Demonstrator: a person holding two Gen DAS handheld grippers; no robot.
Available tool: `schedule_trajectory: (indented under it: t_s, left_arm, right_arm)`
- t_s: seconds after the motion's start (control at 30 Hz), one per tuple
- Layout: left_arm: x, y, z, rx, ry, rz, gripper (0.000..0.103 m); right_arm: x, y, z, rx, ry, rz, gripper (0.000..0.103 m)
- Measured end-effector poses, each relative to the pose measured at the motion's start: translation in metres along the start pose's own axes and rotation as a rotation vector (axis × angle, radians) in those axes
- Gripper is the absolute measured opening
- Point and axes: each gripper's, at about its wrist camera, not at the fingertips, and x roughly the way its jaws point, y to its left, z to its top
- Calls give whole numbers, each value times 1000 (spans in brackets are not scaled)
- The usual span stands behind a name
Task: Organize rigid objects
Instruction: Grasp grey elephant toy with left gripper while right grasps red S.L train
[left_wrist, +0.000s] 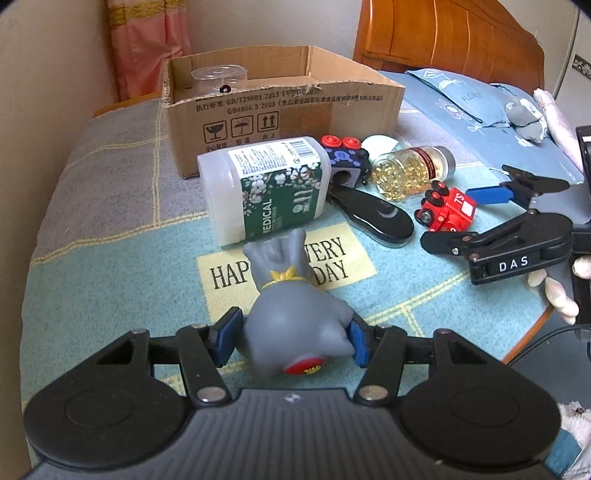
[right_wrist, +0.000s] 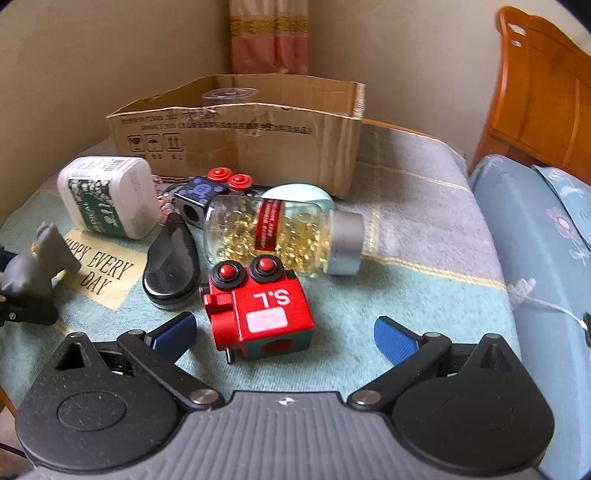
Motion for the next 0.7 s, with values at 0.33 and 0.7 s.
schedule_trajectory:
  t_s: [0.33, 0.7]
  left_arm:
    - [1, 2, 1, -9, -2, -6, 59]
    - [3, 3, 3, -21, -5, -10, 64]
  right_arm:
    - [6, 1, 7, -143, -16, 142, 103]
    - [-1, 9, 8, -194, -13, 189, 86]
